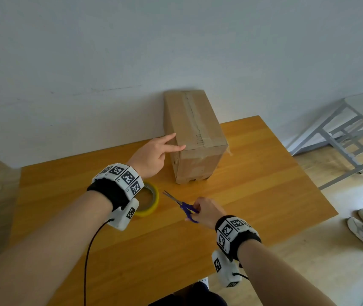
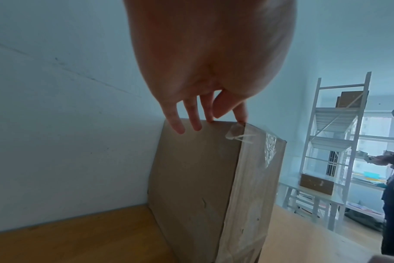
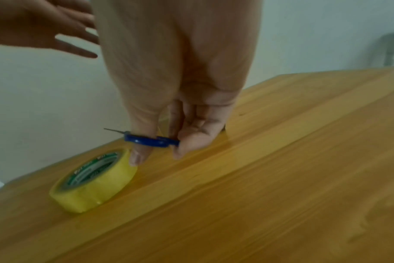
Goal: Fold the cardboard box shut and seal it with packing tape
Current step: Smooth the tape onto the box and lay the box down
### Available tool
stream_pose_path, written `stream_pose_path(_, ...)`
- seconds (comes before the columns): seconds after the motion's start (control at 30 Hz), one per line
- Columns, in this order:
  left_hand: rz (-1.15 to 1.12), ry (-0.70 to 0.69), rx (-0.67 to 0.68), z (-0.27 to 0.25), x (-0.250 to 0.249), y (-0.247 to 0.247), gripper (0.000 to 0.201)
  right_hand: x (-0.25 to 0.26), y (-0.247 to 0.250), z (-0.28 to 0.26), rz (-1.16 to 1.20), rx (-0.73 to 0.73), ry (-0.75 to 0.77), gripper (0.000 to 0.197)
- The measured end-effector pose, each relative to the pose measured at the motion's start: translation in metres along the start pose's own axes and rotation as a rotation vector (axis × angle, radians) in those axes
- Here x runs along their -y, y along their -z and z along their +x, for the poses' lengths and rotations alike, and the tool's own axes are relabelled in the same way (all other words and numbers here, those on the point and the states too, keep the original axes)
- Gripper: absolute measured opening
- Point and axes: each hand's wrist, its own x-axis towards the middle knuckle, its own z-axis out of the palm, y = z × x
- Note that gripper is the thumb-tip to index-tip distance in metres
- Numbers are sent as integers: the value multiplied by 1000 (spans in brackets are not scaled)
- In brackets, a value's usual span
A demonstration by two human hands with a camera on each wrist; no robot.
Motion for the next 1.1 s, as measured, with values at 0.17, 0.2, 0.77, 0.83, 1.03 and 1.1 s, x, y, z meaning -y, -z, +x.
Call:
stream_pose_path(0.17,-8,-21,-67,1,0,-1,35,-7,-8,14,-71,-121,-16,27)
stream_pose_path(0.2,-12,-20,-73,1,0,-1,34,-8,-10,16,-104,-131,-31,18)
stream_pose_path(0.77,-305,283,-229,5,-18,-4,29,-23,-28,35,-147,-192,69,13)
stream_pose_path(0.83,-394,410,-198,6,-19,-4,33,-26,-13,34,63,-299,21,18)
stream_pose_path(1.03,-757,638,-129,6,-27,0,35,-28,65,25,1071,-559,-135,27)
stream_pose_path(1.1,-829,671,-129,6,-29,1,36,-23,91,19,1335,-505,-89,34)
